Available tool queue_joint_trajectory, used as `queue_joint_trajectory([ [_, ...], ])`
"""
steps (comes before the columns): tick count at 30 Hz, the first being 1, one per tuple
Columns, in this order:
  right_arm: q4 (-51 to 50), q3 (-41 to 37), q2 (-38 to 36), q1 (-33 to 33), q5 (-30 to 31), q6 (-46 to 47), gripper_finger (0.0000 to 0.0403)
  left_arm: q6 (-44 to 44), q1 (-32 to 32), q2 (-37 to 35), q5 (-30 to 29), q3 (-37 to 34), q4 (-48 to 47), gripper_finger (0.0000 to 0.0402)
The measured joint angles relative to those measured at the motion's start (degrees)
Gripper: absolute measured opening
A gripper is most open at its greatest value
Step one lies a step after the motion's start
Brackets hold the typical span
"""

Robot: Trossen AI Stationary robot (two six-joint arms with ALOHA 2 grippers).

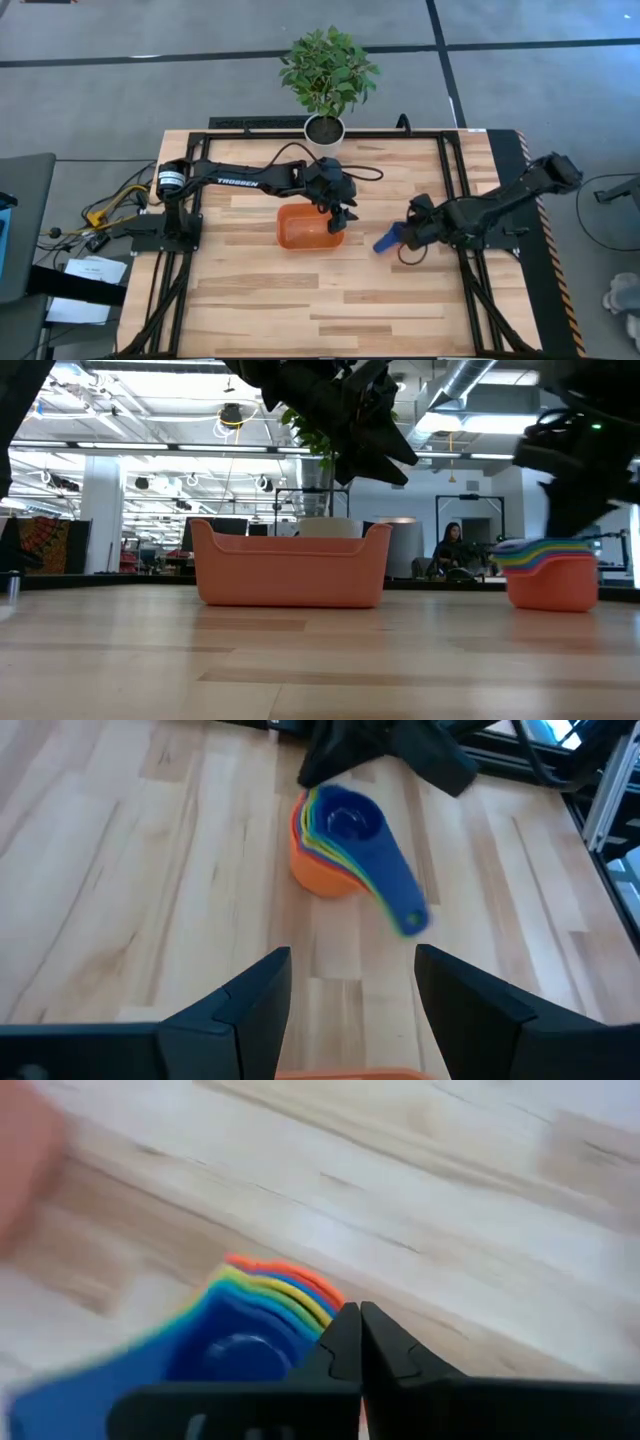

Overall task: Nest measuring cups in basket
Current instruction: Put the nested measuring cups into the orange bin

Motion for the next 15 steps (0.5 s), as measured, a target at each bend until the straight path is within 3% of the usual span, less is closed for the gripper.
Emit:
queue_joint_trajectory([
  [4, 8.2, 0.0, 0.0, -3.5, -0.3, -8.1, 0.0009, 1.2, 0.0, 0.0, 0.0, 0.0, 0.0, 0.0203],
  [9, 8.3, 2.5, 0.0, -4.0, 1.8, -4.5, 0.0008, 1.5, 0.0, 0.0, 0.1, 0.0, -1.6, 0.0203],
  [15, 8.9, 8.8, 0.0, 0.1, 3.0, -2.6, 0.0020, 0.0, 0.7, -0.7, 2.7, -0.1, -8.6, 0.0203],
])
